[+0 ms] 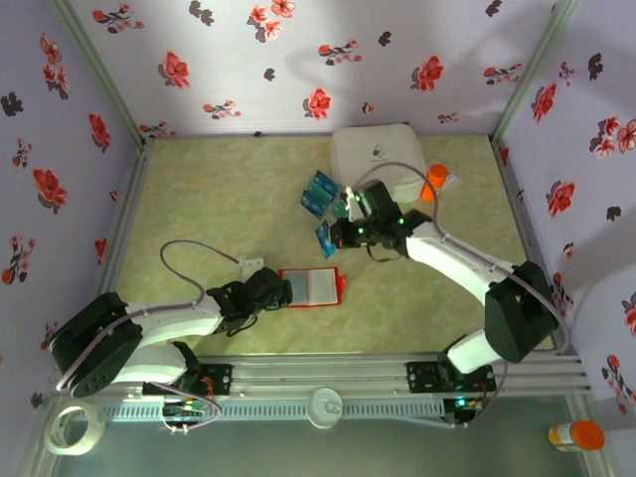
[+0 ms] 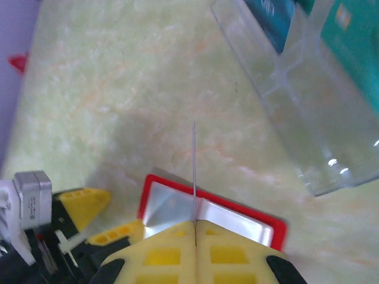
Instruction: Put the credit cards into the card holder
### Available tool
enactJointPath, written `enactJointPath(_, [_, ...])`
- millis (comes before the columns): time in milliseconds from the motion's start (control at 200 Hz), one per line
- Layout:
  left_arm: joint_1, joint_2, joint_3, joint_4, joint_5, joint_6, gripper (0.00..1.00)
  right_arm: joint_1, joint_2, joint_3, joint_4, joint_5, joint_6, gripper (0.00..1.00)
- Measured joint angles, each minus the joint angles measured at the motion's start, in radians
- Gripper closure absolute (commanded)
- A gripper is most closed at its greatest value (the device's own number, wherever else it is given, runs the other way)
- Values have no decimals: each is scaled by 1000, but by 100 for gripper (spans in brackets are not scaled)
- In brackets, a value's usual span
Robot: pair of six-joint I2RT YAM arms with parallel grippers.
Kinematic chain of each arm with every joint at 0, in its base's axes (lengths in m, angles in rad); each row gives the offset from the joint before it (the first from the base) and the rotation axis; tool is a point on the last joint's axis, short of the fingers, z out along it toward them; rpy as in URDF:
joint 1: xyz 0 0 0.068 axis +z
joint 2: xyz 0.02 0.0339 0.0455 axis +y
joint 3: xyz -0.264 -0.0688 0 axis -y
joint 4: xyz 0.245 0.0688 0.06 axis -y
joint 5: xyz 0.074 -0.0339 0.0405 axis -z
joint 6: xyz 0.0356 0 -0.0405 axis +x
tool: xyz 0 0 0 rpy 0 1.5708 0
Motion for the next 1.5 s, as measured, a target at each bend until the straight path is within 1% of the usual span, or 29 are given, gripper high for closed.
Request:
enactJointPath(70, [1, 11, 23, -35, 6, 0, 8, 14, -5, -101, 121, -17, 80, 100])
enactJointPath(140, [1, 18, 38, -59, 11, 0, 8, 38, -2, -157, 199, -26, 134, 100])
enactJointPath(340, [3, 25, 56, -89, 18, 0, 8, 107, 38, -203, 392, -36, 227, 100])
enactJointPath(425, [3, 25, 58, -96, 19, 0, 8, 126, 72, -211, 436, -36, 246, 100])
enactJointPath(660, [3, 14, 60, -124, 19, 0, 8, 139, 116, -232, 463, -35, 261, 100])
enactJointPath(865, [3, -26, 59, -214, 19, -4, 8, 143, 157, -234, 475, -35, 261, 100])
enactJointPath(1040, [4, -70, 58, -280, 18, -7, 6, 148, 207, -234, 484, -35, 266, 100])
enactJointPath(1285, [7, -74, 80, -302, 19, -3, 4, 152, 219, -234, 515, -35, 274, 100])
enactJointPath(1500, [7, -25, 126, -282, 44, 16, 4, 152, 219, -234, 521, -35, 278, 100])
